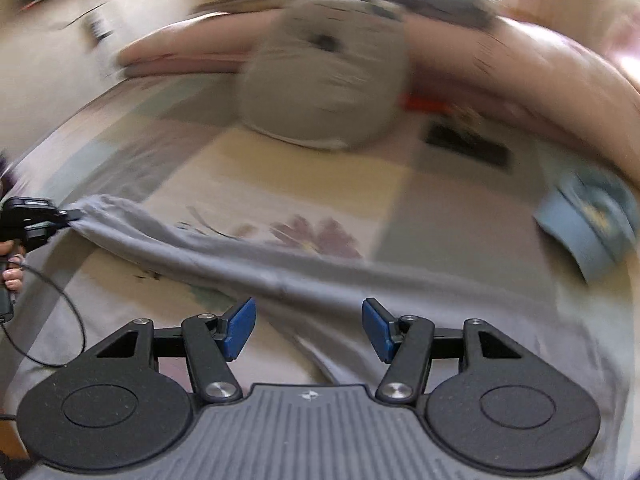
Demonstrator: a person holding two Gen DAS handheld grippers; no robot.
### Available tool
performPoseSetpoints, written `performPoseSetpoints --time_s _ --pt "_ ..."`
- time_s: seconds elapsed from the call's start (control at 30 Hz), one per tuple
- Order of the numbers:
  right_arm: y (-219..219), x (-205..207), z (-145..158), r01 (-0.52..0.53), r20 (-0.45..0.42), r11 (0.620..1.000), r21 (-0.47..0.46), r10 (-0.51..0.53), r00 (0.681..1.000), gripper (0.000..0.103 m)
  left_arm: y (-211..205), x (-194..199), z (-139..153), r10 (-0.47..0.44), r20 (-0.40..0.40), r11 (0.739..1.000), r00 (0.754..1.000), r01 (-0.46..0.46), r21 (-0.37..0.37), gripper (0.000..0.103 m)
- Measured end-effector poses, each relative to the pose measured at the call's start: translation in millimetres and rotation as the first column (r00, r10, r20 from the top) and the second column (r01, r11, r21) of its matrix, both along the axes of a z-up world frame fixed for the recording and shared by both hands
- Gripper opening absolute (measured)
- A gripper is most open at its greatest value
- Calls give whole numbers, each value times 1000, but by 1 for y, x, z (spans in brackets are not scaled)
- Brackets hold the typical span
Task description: Fold clothes
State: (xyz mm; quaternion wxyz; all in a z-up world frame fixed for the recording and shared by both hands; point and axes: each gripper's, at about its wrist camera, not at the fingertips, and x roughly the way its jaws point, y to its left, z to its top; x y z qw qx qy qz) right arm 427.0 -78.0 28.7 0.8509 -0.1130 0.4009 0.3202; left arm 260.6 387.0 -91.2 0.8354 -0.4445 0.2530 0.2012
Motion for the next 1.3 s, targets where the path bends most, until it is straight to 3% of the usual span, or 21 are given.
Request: performPoseSetpoints --time_s 0.07,0.17,0.3,0.43,0.57,0.77,0.8,0.83,0.87,0.93,1.1,1.3 --pt "26 10 8 -102 21 995 -18 103 994 64 -4 -5 -7 -10 -27 1000 1000 9 -6 7" --pt "77 30 10 -273 23 961 -39 274 962 61 -6 -11 -16 -11 -10 1000 1000 11 -17 7" --pt "161 60 -6 -465 -47 885 -31 463 885 43 -3 -16 -23 -4 17 999 1000 5 -47 8" --pt "246 78 -33 -600 -132 800 34 598 790 40 -5 -16 -24 -7 20 999 1000 7 -34 8" --pt "325 80 -66 -711 -183 701 55 707 683 40 -7 -16 -25 -9 24 1000 1000 10 -20 9" --pt "377 73 -104 -763 -221 644 63 754 618 40 -6 -15 -25 -26 36 1000 999 27 -15 9" --pt "376 69 -104 -774 -202 629 66 768 607 36 -5 -15 -24 -33 35 999 999 34 -12 9" --pt "375 65 -104 -790 -189 611 52 783 593 14 -4 -14 -22 -46 30 999 998 46 -3 9" --pt "374 61 -105 -805 -176 592 37 797 578 4 -4 -12 -19 -66 22 998 998 66 15 8" --pt "371 60 -101 -801 -160 598 36 794 586 3 -1 -4 -11 -122 7 990 993 121 72 8" --pt "365 90 -78 -729 -91 683 48 730 678 3 13 36 13 -255 -2 948 967 251 194 8" --pt "359 135 -50 -617 23 787 22 617 787 3 29 105 40 -349 7 892 937 330 309 8"
